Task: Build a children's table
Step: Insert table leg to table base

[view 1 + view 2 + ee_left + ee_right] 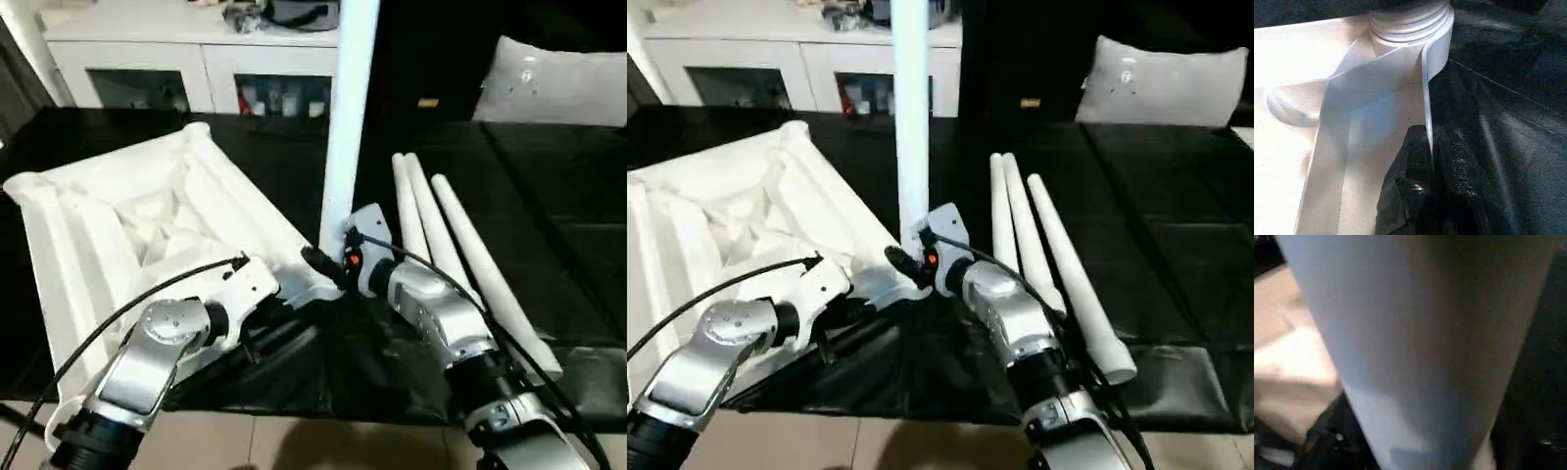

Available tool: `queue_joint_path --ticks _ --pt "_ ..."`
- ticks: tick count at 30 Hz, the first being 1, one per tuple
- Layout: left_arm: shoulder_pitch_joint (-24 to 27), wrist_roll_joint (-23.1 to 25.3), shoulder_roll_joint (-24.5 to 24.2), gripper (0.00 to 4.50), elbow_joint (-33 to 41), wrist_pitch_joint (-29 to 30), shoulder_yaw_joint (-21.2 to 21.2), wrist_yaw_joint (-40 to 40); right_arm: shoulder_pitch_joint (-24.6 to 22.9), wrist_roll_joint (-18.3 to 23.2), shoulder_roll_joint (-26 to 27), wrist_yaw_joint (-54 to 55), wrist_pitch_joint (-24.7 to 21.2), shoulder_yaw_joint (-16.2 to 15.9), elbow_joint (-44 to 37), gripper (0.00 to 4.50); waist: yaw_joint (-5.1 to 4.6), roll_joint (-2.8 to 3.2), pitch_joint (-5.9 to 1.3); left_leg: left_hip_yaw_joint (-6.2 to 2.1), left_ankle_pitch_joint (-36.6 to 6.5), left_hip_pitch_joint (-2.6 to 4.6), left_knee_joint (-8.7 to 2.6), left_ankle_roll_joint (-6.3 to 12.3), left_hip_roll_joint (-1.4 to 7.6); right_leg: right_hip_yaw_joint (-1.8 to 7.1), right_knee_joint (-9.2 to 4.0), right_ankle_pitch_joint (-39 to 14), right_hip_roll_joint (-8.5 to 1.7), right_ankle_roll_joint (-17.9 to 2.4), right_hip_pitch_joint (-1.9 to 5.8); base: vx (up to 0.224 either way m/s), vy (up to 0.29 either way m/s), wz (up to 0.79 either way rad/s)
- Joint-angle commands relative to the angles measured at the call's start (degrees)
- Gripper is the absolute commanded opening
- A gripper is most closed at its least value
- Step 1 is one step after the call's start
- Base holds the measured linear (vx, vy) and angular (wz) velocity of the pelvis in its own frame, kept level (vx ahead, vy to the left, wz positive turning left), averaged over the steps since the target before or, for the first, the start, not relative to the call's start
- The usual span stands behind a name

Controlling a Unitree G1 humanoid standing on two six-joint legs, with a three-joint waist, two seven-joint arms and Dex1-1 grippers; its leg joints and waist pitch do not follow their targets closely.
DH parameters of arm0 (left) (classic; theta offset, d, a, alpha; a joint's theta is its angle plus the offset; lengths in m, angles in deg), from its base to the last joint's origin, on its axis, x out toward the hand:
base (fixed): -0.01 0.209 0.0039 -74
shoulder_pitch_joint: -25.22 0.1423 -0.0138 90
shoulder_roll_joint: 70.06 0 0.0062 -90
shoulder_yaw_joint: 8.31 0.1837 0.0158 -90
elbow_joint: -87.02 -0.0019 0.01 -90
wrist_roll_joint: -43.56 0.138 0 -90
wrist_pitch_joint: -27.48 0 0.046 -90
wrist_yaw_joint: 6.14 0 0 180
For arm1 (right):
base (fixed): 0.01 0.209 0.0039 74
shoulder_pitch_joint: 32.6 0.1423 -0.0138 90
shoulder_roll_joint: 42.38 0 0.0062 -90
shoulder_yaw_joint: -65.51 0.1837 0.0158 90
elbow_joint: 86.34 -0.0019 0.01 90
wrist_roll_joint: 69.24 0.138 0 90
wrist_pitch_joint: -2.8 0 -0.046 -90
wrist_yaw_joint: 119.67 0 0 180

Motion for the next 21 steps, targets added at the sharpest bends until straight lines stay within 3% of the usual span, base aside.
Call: queue_joint_path --ticks 1,3,5,7,9,15,17,21 --pt "-0.6 0.58 -0.9 0.0 -1.04 -1.26 1.24 1.19 -1.83 -2.19 -1.32 1.04 -1.9 -0.02 3.01 3.4 0.22 0.52 -2.23 -2.16 -19.04 0.47 -5.22 -1.97 4.74 2.84 -4.48 -11.94 -4.9 -10.81 0.78 0.0 0.0 0.0" --pt "-1.2 0.61 -1.21 0.0 -1.7 -1.38 1.2 1.4 -2.53 -2.09 -1.91 0.41 -1.79 0.06 1.66 3.58 0.41 0.68 -2.32 -1.92 -14.5 0.19 -4.89 -0.72 4.7 2.61 -4.05 -6.53 -4.71 -11.92 0.96 0.0 0.0 0.0" --pt "-1.49 0.56 -1.38 0.0 -2.08 -1.53 1.22 1.45 -2.7 -1.98 -2.12 0.19 -1.53 0.04 1.4 3.74 0.78 0.99 -2.41 -1.78 -12.89 0.21 -4.66 -0.33 4.81 2.47 -3.86 -4.69 -4.75 -12.64 1.12 0.0 0.0 0.0" --pt "-1.91 0.44 -1.62 0.0 -2.5 -1.69 1.27 1.56 -3.0 -1.92 -2.39 -0.11 -1.11 0.04 0.87 3.94 1.08 0.85 -2.46 -1.78 -11.59 0.07 -4.64 -0.26 4.87 2.28 -3.48 -2.41 -4.66 -13.0 1.42 0.0 0.0 0.0" --pt "-3.4 0.57 -2.36 0.0 -4.25 -2.68 1.7 2.24 -3.83 -2.15 -3.41 -0.56 -0.35 -0.04 -1.37 4.09 1.37 1.03 -2.43 -1.63 -12.16 0.37 -4.53 -0.38 4.82 2.29 -3.67 -3.48 -4.65 -12.83 1.22 0.0 0.0 0.0" --pt "-5.21 0.8 -4.7 0.0 -8.82 -7.63 2.8 5.63 -5.36 -1.72 -6.22 -3.13 -0.9 -0.29 -9.02 4.46 1.59 0.72 -2.32 -1.79 -13.39 0.34 -4.72 -0.88 4.83 2.32 -3.82 -6.7 -4.75 -11.21 1.44 0.0 0.0 0.0" --pt "-5.57 0.82 -5.3 0.0 -9.78 -9.17 2.99 6.53 -5.52 -1.78 -7.3 -3.86 -1.07 -0.32 -10.56 4.46 1.4 0.4 -2.38 -1.81 -12.26 0.09 -4.65 -0.6 4.83 2.28 -3.66 -5.15 -4.84 -11.36 1.67 0.0 0.0 0.0" --pt "-6.9 0.8 -7.14 0.0 -12.68 -13.92 4.21 9.83 -5.31 -1.59 -11.85 -8.08 -1.5 -0.83 -14.5 4.46 1.62 0.35 -2.72 -1.63 -8.12 0.22 -3.97 1.13 4.74 2.13 -3.02 0.33 -4.73 -12.44 1.82 0.0 0.0 0.0"
